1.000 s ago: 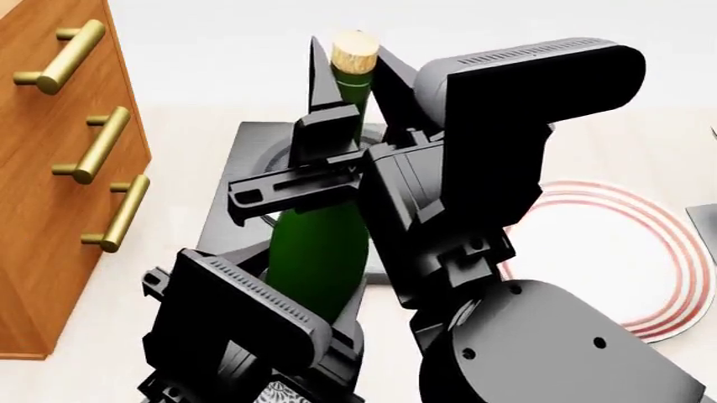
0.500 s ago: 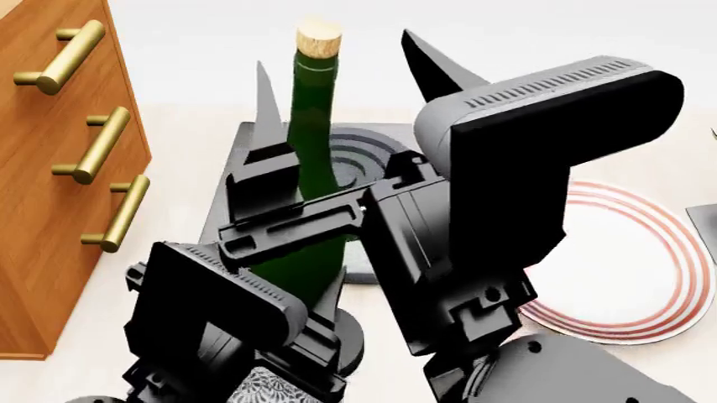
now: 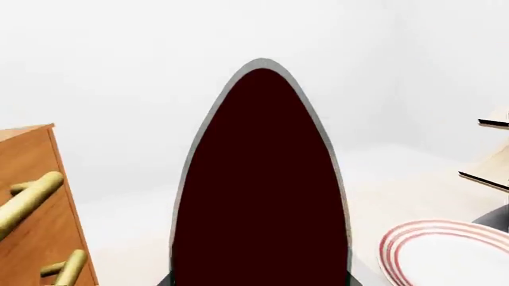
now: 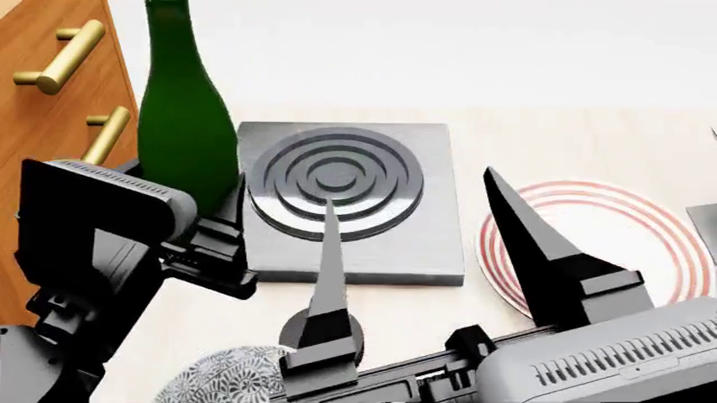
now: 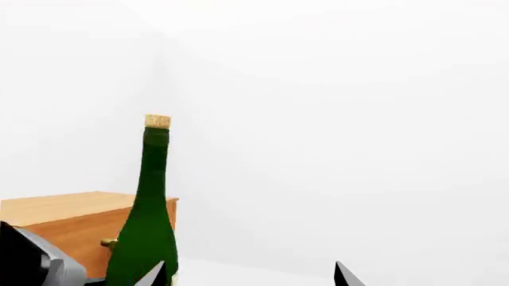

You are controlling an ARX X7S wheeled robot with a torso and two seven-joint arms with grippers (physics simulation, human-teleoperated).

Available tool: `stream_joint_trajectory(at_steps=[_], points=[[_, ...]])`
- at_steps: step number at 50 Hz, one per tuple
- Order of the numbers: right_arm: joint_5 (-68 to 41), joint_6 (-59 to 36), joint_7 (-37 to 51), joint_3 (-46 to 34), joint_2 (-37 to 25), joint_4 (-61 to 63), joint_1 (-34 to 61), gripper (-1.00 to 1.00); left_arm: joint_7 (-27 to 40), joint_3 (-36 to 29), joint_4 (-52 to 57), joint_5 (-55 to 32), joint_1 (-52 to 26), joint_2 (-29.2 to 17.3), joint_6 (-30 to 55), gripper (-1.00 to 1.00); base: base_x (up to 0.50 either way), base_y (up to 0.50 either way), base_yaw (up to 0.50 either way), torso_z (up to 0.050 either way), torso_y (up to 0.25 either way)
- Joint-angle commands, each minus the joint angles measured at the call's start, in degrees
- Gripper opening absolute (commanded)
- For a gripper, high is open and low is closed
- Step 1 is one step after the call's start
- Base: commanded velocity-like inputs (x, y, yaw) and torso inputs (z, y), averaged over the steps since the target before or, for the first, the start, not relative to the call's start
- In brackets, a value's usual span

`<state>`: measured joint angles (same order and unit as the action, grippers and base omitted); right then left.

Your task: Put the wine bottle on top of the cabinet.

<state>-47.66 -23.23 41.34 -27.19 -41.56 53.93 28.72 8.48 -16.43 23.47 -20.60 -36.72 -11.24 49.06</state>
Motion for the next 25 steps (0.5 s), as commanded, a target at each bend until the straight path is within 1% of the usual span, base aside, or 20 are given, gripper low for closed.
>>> stream_joint_trajectory(at_steps=[1,6,13,14,18,19,20,21,22,25], points=[[12.0,4.4,2.3,-2.4,-1.9,1.3,-12.5,1.0,1.9,5.3,0.3,-2.3,-7.6,-1.6,2.7,-1.0,0.0,0.0,0.0,0.0,0.0],[13.0,5.5,2.6,-3.0,-1.5,0.8,-14.1,1.0,2.2,7.4,-1.1,-2.6,-13.1,-2.2,4.1,-1.0,0.0,0.0,0.0,0.002,0.002],[14.2,6.7,2.3,-3.5,-1.4,-0.5,-15.4,1.0,1.5,7.4,-4.5,-2.0,-20.2,-4.6,6.4,-1.0,0.0,0.0,0.0,0.0,0.0],[14.1,7.0,2.3,-3.4,-1.4,-0.7,-15.6,1.0,1.4,7.2,-5.4,-1.6,-21.3,-4.9,6.3,-1.0,0.0,0.0,0.0,0.0,0.0],[13.6,8.0,2.3,-2.5,-1.9,-1.3,-16.2,1.0,-0.1,4.4,-11.2,0.4,-29.4,-6.8,7.8,-1.0,0.0,0.0,0.0,0.0,0.003],[13.6,8.0,2.3,-2.5,-1.9,-1.3,-16.2,1.0,-0.1,4.5,-11.9,0.4,-30.2,-6.7,7.9,-1.0,0.0,0.0,0.0,0.0,0.0],[13.6,8.3,2.1,-2.5,-1.9,-1.6,-16.3,1.0,-0.4,4.2,-14.0,0.8,-32.7,-7.0,8.2,-1.0,0.0,0.0,0.0,0.0,0.0],[13.6,8.3,2.1,-2.5,-1.9,-1.6,-16.3,1.0,-0.4,4.2,-14.1,0.8,-32.8,-7.0,8.1,-1.0,0.0,0.0,0.0,0.0,0.0],[13.6,8.5,2.0,-2.5,-1.9,-1.8,-16.4,1.0,-0.5,3.5,-16.1,1.8,-35.1,-7.4,8.0,-1.0,0.0,0.0,0.0,0.0,0.0],[13.5,8.9,2.1,-2.3,-2.0,-2.0,-16.6,1.0,-1.1,3.0,-20.0,2.7,-38.7,-8.2,8.0,-1.0,0.0,0.0,0.0,0.0,0.0]])
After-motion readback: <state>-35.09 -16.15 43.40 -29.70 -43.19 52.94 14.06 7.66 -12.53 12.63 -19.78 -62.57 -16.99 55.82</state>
